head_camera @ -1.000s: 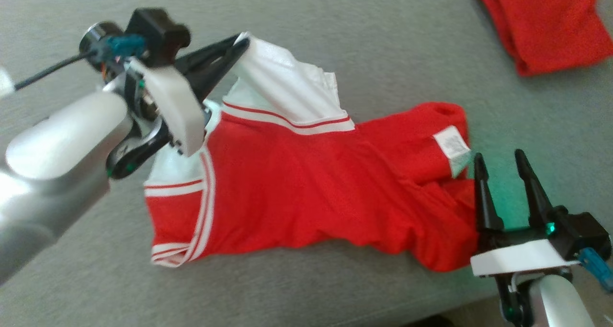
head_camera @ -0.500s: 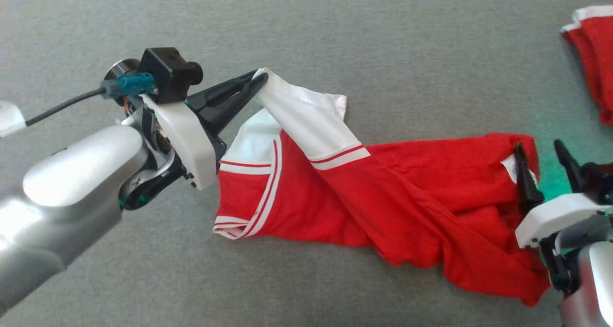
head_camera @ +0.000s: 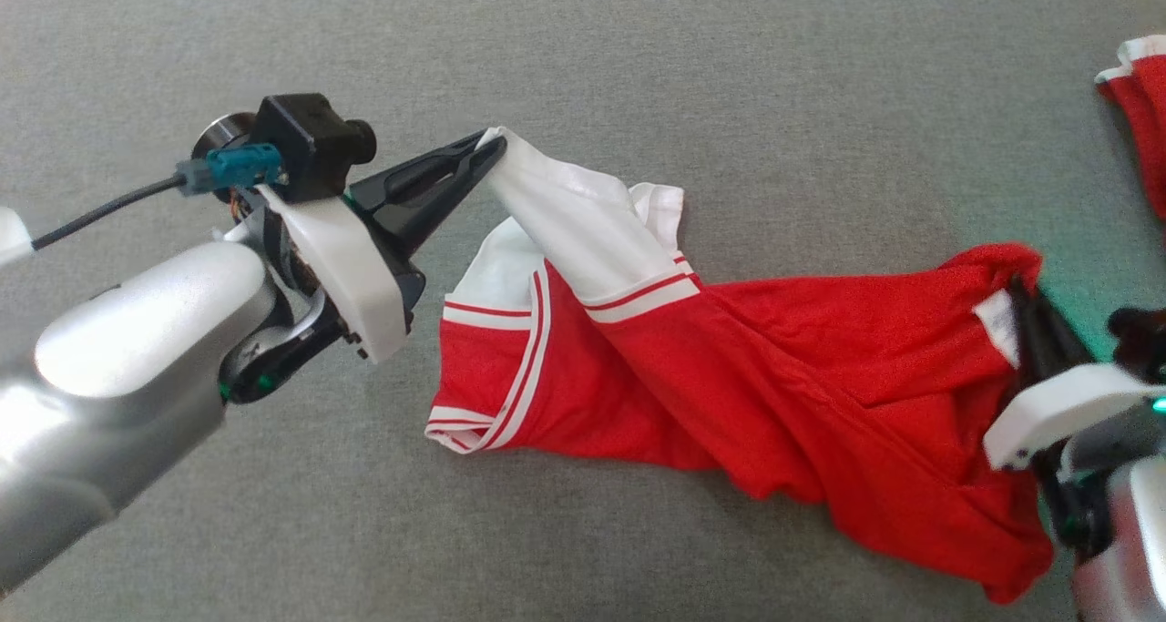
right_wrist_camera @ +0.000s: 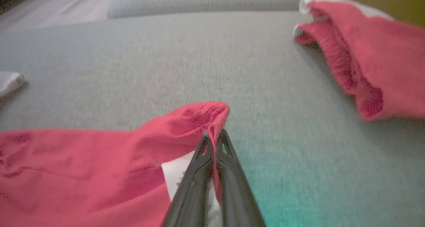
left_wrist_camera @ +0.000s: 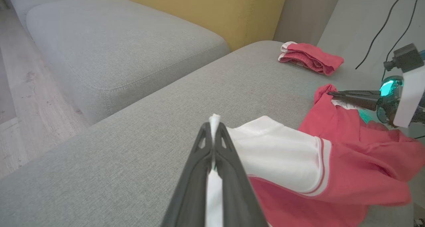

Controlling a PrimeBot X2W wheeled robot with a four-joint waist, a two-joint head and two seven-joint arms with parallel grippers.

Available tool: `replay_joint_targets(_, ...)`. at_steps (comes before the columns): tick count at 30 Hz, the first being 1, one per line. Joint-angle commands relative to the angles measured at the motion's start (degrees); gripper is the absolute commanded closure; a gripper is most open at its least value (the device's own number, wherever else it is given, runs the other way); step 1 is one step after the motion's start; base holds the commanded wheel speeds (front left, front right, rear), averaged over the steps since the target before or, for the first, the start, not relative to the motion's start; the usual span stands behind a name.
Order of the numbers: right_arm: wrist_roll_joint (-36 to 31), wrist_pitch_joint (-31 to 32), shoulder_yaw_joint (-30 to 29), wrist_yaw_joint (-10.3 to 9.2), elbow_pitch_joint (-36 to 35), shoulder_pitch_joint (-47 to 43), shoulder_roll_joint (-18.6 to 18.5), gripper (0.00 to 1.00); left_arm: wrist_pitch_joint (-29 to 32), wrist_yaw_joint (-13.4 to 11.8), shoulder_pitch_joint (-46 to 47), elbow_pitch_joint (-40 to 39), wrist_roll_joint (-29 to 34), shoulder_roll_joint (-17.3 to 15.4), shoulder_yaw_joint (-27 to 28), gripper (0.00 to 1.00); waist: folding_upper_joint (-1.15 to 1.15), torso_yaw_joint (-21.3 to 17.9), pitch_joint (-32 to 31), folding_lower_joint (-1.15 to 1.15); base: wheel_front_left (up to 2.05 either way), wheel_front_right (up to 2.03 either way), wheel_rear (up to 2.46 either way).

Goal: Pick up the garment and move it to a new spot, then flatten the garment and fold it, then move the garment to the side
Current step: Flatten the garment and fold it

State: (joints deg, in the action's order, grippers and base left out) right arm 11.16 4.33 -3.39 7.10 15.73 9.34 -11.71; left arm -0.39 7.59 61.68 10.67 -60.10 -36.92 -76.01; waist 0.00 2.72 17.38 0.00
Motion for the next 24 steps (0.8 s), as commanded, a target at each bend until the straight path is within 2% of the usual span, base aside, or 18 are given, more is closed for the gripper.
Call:
replay_joint_targets(1, -0.4, -1.4, 0.5, 0.39, -2.3, 3.7, -1.9, 1.00, -0.7, -0.1, 2.1, -1.2, -0.5, -2.3, 2.7, 1.00, 0.00, 0.4, -0.1, 0.00, 0.00, 0.00, 0.00)
replay_joint_targets(6, -2.9, -2.9, -1.4, 0.39, 0.4, 14.6, -3.4, 1.00, -1.7, -0.1, 3.6, -1.8, -0.9, -2.7, 2.7, 1.00, 0.00, 2.3, 0.3, 0.00, 0.00, 0.00, 0.00)
replay_joint_targets(11, -5.7, -4.4, -2.6, 0.39, 9.2, 26.8, -4.8, 1.00, -2.6, -0.1, 4.7, -2.4, -0.7, -3.1, 2.7, 1.00, 0.00, 4.2, 1.2, 0.00, 0.00, 0.00, 0.00)
replay_joint_targets(13, -6.3, -4.9, -2.7, 0.39, 11.5, 28.7, -4.9, 1.00, -2.8, -0.1, 4.7, -2.4, -0.6, -3.0, 2.7, 1.00, 0.00, 4.5, 1.3, 0.00, 0.00, 0.00, 0.00)
replay_joint_targets(14, -6.7, -5.0, -2.5, 0.39, 13.9, 30.2, -4.8, 0.78, -3.2, -0.1, 4.8, -2.3, -0.4, -3.0, 2.7, 1.00, 0.00, 4.7, 1.4, 0.00, 0.00, 0.00, 0.00)
replay_joint_targets(15, -7.3, -5.4, -2.4, 0.39, 16.2, 31.5, -4.8, 0.00, -3.5, -0.1, 4.7, -2.2, -0.2, -2.9, 2.7, 1.00, 0.00, 4.8, 1.5, 0.00, 0.00, 0.00, 0.00)
replay_joint_targets(19, -8.5, -8.8, -2.3, 0.39, 22.8, 33.5, -4.3, 0.00, -5.3, -0.1, 4.2, -1.4, 1.2, -2.1, 2.7, 1.00, 0.00, 5.0, 1.1, 0.00, 0.00, 0.00, 0.00)
replay_joint_targets(24, -5.9, -12.7, -2.0, 0.39, 23.8, 27.9, -3.6, 0.00, -7.3, -0.1, 2.2, 0.3, 2.5, -2.1, 2.7, 1.00, 0.00, 3.6, -0.6, 0.00, 0.00, 0.00, 0.00)
